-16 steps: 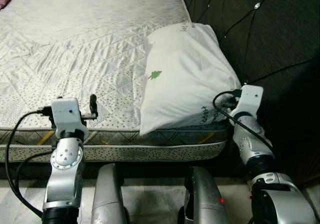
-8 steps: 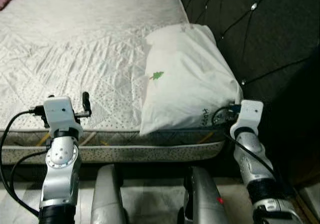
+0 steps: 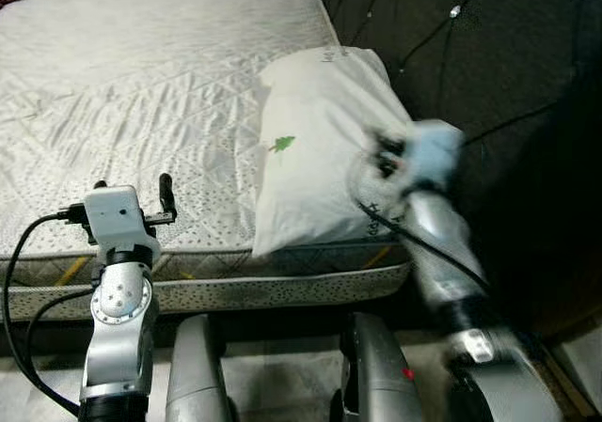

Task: Clean up the room

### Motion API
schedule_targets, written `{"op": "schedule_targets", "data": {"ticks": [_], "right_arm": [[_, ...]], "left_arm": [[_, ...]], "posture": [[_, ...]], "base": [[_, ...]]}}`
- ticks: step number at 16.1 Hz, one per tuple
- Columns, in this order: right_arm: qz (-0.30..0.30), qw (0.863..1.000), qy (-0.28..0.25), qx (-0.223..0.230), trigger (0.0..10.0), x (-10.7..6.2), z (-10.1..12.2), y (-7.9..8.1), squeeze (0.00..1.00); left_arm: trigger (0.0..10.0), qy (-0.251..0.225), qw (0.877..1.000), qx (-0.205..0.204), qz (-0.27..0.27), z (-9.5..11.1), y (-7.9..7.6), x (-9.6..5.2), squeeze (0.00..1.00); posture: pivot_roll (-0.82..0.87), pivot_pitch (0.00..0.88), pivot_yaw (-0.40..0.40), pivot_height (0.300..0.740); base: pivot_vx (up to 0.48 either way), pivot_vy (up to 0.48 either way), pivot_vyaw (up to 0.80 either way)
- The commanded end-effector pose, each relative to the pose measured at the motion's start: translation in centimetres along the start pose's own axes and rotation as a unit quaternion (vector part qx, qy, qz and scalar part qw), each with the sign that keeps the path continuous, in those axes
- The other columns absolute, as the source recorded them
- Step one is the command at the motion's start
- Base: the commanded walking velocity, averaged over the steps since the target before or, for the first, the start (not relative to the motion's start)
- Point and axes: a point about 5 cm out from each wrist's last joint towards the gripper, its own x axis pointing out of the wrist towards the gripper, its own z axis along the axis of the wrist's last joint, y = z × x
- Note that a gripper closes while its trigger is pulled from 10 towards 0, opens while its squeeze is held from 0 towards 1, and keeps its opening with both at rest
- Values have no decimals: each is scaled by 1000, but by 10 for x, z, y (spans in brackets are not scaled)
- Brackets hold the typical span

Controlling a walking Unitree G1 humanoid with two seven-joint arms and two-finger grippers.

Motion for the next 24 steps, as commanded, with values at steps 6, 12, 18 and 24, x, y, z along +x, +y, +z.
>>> {"op": "schedule_targets", "data": {"ticks": [6, 12, 18, 24], "right_arm": [[27, 947, 299, 114, 10000, -3, -73, 59, 1000], [31, 967, 201, 153, 10000, 9, -55, 49, 1000], [96, 990, -47, 90, 10000, -4, -1, 31, 0], [93, 989, -38, 105, 10000, -22, -3, 34, 0]], "left_arm": [[10000, 26, 1000, 6, -4, -2, -2, -15, 0], [10000, 30, 1000, 7, -7, -1, -4, -15, 0], [10000, 16, 1000, -9, -19, 2, -11, -16, 0], [10000, 11, 999, -16, -25, 4, -17, -11, 0]], "posture": [[143, 0, -104, 546], [115, 1, -85, 546], [68, 0, -53, 546], [46, 0, -40, 620]], "base": [[0, 0, 0], [0, 0, 0], [0, 0, 0], [0, 0, 0]]}}
